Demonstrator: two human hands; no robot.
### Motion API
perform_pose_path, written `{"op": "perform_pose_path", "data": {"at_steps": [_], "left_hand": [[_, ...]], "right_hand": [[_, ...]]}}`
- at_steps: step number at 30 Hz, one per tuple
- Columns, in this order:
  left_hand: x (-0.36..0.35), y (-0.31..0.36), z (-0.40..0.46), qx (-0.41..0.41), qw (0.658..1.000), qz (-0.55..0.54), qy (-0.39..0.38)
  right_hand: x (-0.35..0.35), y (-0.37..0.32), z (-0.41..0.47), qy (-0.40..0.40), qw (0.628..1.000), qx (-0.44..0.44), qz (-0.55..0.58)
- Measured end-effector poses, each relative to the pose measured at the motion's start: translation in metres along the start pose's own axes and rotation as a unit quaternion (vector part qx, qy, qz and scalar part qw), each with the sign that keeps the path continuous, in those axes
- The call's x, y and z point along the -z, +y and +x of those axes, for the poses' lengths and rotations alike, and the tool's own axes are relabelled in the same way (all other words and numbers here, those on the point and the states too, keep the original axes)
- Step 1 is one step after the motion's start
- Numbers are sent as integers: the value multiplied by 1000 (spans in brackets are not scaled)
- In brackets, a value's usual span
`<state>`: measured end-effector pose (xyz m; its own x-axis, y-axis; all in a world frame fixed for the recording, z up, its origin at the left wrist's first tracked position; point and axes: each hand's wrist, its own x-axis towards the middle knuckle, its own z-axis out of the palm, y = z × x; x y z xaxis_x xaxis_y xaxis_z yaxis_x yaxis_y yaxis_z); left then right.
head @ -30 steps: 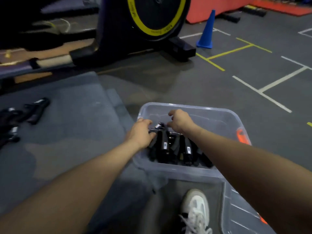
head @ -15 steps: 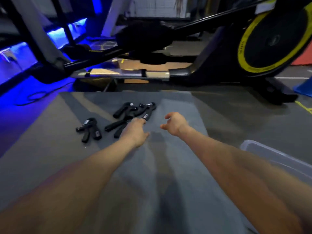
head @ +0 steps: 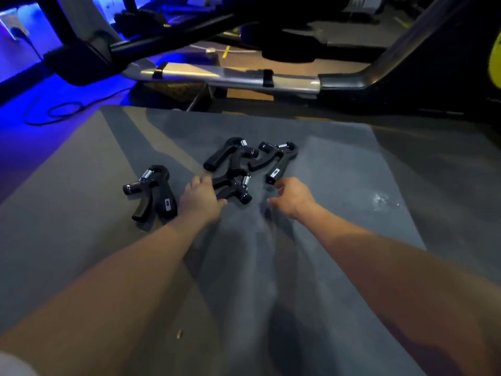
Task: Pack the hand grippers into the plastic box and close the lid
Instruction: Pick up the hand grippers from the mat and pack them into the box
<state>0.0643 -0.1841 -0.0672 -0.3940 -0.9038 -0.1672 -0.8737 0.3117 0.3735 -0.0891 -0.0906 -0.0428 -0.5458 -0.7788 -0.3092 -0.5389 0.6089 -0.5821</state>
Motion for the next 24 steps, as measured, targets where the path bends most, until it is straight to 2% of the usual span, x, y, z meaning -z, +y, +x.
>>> {"op": "perform_pose_path", "data": {"at_steps": [8,12,16,20,22,24], "left_hand": [[-16,0,23,8,997,74,-1],[-13,9,0,25,996,85,-8],[-6,25,-37,17,996,71,-51],[18,61,-67,-9,997,-12,-73],[33,87,-82,-24,992,-91,-90],[46,113,-101,-43,971,-192,-132]], "right_hand": [[-15,17,20,4,1000,-12,25],[-11,20,9,10,999,-16,31],[12,23,-19,6,999,-8,31],[51,29,-59,10,1000,-9,20],[73,34,-81,18,1000,-10,23],[94,39,-103,24,999,-12,37]]}}
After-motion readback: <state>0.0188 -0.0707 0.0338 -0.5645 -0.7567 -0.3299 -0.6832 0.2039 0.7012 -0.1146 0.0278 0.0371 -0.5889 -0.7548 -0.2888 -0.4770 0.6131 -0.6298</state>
